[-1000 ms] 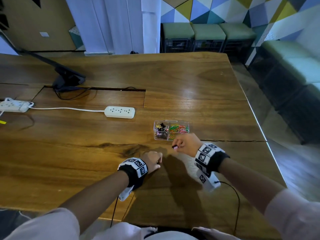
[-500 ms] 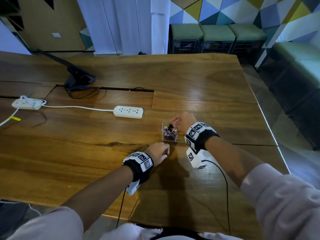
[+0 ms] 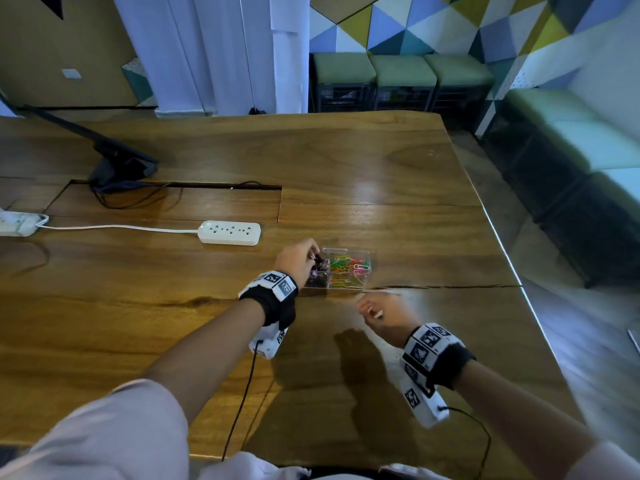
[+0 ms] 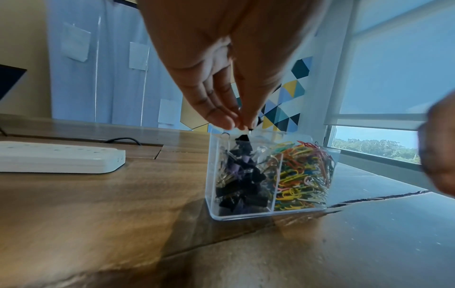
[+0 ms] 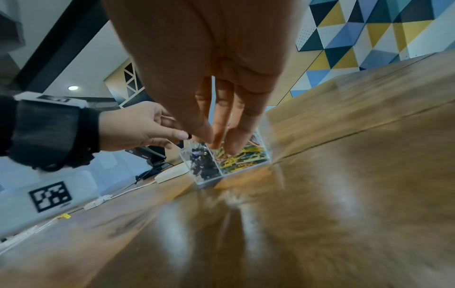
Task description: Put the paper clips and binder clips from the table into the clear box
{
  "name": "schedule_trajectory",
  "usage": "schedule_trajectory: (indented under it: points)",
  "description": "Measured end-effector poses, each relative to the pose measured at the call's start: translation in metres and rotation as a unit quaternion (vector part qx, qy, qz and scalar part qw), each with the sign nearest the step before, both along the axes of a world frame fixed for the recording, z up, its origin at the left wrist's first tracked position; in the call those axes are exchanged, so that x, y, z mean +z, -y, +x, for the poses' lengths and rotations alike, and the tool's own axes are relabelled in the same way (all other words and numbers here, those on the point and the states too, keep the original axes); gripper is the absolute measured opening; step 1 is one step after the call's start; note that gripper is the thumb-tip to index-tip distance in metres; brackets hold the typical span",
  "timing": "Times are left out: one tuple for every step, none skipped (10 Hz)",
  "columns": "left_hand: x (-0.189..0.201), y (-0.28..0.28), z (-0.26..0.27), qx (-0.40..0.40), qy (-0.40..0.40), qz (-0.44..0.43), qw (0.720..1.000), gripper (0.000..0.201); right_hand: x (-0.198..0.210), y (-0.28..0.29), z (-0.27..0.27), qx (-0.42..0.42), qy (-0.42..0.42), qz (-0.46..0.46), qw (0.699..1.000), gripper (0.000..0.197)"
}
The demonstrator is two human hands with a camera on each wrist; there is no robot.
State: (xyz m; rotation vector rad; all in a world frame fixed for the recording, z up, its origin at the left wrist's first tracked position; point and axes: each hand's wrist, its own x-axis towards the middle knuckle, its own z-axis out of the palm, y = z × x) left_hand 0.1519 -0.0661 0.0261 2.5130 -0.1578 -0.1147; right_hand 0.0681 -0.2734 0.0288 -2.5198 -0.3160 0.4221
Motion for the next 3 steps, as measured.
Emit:
schedule_trajectory:
  points:
    - [-0.001,0.002,0.001,0.012,-0.005,-0.007,1.000,0.024,-0.019,0.016,-0.016,-0.007,0.052,0.031,0.998,0.020]
    - [0.000,-0.001,-0.004,0.016,0.016,0.001,1.000,0.035,-0.030,0.026,-0.024,0.010,0.082,0.054,0.995,0.019]
    - [0.007,-0.013,-0.020,0.006,0.037,-0.006,0.999,0.037,-0.031,0.036,-0.027,-0.012,0.114,0.086,0.990,0.024]
